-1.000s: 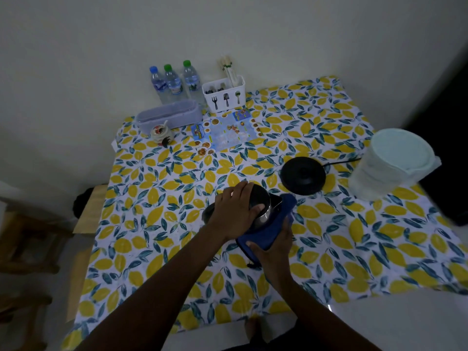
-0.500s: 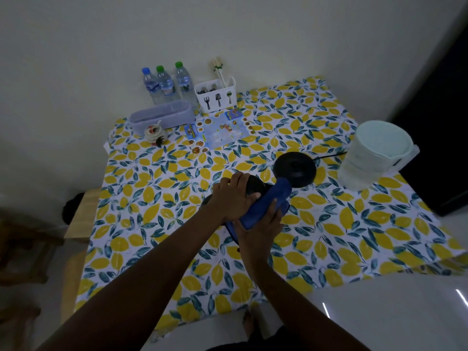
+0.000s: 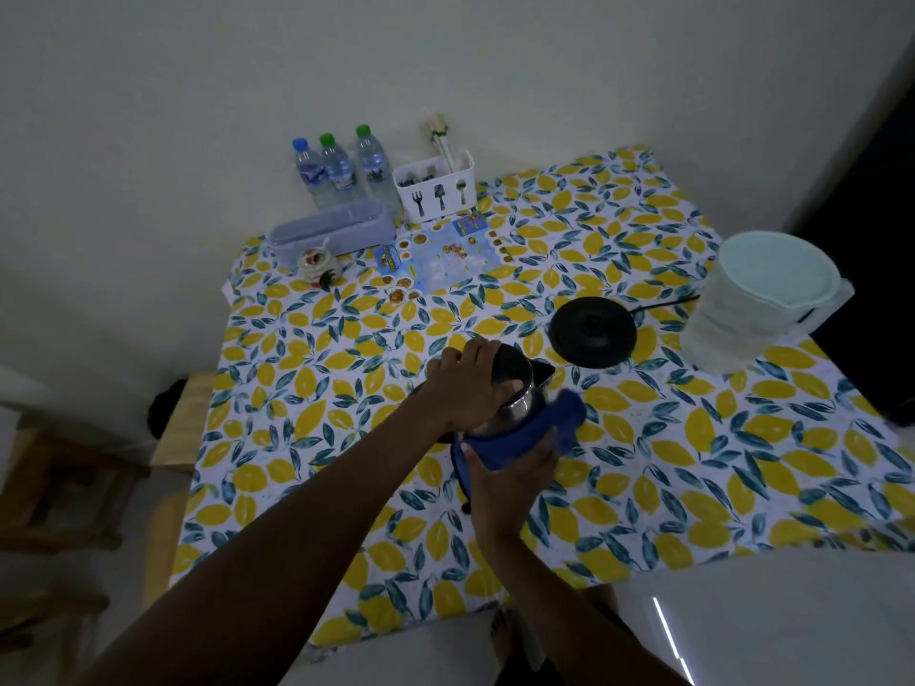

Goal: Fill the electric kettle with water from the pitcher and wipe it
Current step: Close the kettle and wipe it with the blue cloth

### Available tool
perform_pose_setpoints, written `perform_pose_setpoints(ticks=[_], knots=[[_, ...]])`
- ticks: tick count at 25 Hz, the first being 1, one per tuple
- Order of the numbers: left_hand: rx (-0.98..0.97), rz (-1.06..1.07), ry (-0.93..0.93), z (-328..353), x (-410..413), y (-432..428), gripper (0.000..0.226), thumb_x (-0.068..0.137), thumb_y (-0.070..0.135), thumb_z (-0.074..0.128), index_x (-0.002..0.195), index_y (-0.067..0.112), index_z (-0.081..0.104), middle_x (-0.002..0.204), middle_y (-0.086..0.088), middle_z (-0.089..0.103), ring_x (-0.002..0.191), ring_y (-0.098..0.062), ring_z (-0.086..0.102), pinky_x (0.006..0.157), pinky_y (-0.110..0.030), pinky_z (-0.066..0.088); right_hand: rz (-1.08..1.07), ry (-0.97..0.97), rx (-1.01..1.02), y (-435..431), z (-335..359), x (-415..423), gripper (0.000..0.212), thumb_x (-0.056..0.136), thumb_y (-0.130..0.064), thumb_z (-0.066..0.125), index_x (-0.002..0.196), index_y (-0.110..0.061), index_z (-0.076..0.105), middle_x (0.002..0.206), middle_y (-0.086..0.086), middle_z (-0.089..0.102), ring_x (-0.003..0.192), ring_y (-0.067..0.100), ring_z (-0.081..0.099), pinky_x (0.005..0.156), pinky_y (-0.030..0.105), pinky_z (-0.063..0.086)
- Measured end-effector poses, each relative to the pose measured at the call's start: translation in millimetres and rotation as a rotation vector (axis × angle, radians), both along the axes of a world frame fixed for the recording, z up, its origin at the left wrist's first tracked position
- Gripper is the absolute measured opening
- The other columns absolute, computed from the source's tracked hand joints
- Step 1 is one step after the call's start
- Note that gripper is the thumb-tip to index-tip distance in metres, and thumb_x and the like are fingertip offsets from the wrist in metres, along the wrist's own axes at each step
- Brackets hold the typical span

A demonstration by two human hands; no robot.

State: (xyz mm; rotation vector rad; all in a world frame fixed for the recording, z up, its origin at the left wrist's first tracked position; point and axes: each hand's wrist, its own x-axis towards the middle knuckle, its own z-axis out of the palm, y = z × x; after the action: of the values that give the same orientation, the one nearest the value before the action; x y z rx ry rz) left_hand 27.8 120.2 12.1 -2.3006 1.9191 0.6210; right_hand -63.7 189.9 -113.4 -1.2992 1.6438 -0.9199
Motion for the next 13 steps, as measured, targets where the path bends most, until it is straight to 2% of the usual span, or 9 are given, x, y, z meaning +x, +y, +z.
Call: perform_pose_setpoints(ticks=[2, 5, 6, 8, 10, 13], knots=[[-0.013, 0.008, 0.028, -2.3, 1.0, 0.7, 0.07, 0.097, 0.056, 0.035, 0.15, 0.021, 0.007, 0.161, -0.007, 0.007, 0.139, -0.042, 0.017, 0.11, -0.059, 0.02, 0.034, 0.067, -0.167, -12.6, 7.5, -3.2, 0.111, 0.068, -0.058, 0.075, 0.152, -0.019, 0.013, 0.156, 0.017, 0.021, 0.135, 0.041, 0.029, 0.1, 0.06, 0.041], [-0.024, 0.016, 0.036, -5.4, 1.6, 0.3, 0.07, 0.096, 0.056, 0.037, 0.15, 0.022, 0.009, 0.161, -0.007, 0.008, 0.139, -0.041, 0.018, 0.11, -0.058, 0.021, 0.077, 0.027, -0.162, -22.9, 8.0, -13.1, 0.113, 0.066, -0.055, 0.079, 0.152, -0.018, 0.015, 0.159, 0.012, 0.018, 0.139, 0.034, 0.025, 0.107, 0.054, 0.032], [-0.026, 0.018, 0.033, -5.5, 1.9, -0.2, 0.07, 0.096, 0.056, 0.036, 0.15, 0.022, 0.009, 0.16, -0.007, 0.009, 0.138, -0.041, 0.019, 0.109, -0.057, 0.021, 0.091, -0.041, -0.122, -25.8, 2.6, -18.9, 0.112, 0.067, -0.051, 0.08, 0.152, -0.016, 0.016, 0.159, 0.011, 0.019, 0.142, 0.032, 0.024, 0.111, 0.053, 0.028], [-0.025, 0.021, 0.035, -6.4, 2.4, -0.9, 0.07, 0.095, 0.057, 0.036, 0.15, 0.023, 0.009, 0.16, -0.007, 0.009, 0.137, -0.042, 0.02, 0.108, -0.057, 0.022, 0.136, -0.235, -0.049, -32.1, -12.2, -37.2, 0.102, 0.073, -0.041, 0.077, 0.151, -0.011, 0.018, 0.156, 0.016, 0.028, 0.14, 0.032, 0.032, 0.112, 0.053, 0.033], [-0.036, 0.028, 0.039, -8.6, 2.1, -0.5, 0.069, 0.095, 0.057, 0.035, 0.15, 0.023, 0.009, 0.16, -0.007, 0.01, 0.137, -0.042, 0.021, 0.108, -0.057, 0.022, 0.183, -0.439, 0.074, -41.3, -18.5, -54.3, 0.084, 0.085, -0.044, 0.057, 0.151, -0.014, 0.016, 0.154, 0.017, 0.031, 0.135, 0.033, 0.04, 0.106, 0.049, 0.041], [-0.072, 0.041, 0.038, -10.1, 1.9, 1.1, 0.068, 0.095, 0.056, 0.036, 0.149, 0.021, 0.013, 0.159, -0.008, 0.013, 0.136, -0.043, 0.023, 0.107, -0.057, 0.023, 0.208, -0.743, 0.263, -54.2, -17.6, -63.1, 0.056, 0.1, -0.041, 0.028, 0.151, -0.019, 0.021, 0.154, 0.013, 0.033, 0.136, 0.029, 0.04, 0.111, 0.049, 0.036]])
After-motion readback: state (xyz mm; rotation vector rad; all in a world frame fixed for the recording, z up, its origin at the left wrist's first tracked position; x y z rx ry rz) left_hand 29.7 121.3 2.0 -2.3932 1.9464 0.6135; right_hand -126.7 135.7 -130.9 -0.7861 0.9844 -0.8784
